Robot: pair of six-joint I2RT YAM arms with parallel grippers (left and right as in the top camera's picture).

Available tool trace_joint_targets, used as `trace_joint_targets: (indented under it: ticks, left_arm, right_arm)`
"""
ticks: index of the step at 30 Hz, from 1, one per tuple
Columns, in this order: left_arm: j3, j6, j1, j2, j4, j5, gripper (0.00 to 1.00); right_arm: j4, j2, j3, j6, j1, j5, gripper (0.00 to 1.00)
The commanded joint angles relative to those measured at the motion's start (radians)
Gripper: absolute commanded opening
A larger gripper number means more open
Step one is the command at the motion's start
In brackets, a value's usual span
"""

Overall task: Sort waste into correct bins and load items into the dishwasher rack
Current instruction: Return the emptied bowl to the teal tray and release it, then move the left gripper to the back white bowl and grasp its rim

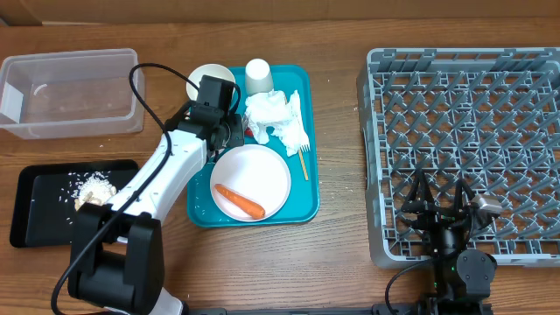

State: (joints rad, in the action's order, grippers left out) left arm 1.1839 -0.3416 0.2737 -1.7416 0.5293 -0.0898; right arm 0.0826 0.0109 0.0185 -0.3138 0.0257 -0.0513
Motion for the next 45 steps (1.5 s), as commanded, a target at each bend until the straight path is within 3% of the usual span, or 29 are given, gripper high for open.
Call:
trace_joint_targets:
  ticks: [1, 3, 13, 17, 21, 24, 32, 45]
  left_arm:
    - [0.013, -0.013, 0.006, -0.006, -0.013, 0.000, 0.15]
    - [0.013, -0.013, 0.006, -0.006, -0.010, -0.028, 0.23]
    - [0.097, 0.005, 0.006, -0.005, 0.066, -0.050, 0.32]
    - [0.183, 0.005, 0.006, -0.005, 0.079, -0.049, 0.45]
    - [0.220, 0.005, 0.006, -0.005, 0.017, -0.050, 0.51]
    - [0.219, 0.006, 0.006, -0.024, -0.069, -0.048, 0.66]
    - [0.221, 0.207, 0.006, -0.135, -0.123, -0.040, 0.82]
    - [0.221, 0.417, -0.006, -0.253, -0.217, -0.063, 0.87]
  right_arm:
    - [-0.005, -0.008, -0.011, 0.007, 0.003, 0.001, 1.00]
    - [-0.005, -0.008, -0.011, 0.007, 0.003, 0.001, 1.00]
    - [-0.005, -0.008, -0.011, 0.007, 0.003, 0.001, 1.00]
    - [-0.005, -0.008, -0.011, 0.007, 0.003, 0.001, 1.00]
    - [-0.005, -0.008, -0.011, 0.007, 0.003, 0.001, 1.00]
    - [-0.005, -0.008, -0.011, 0.007, 0.003, 0.001, 1.00]
    - [-0.005, -0.008, -0.011, 0.007, 0.003, 0.001, 1.00]
    - [-0.005, -0.008, -0.011, 0.007, 0.003, 0.001, 1.00]
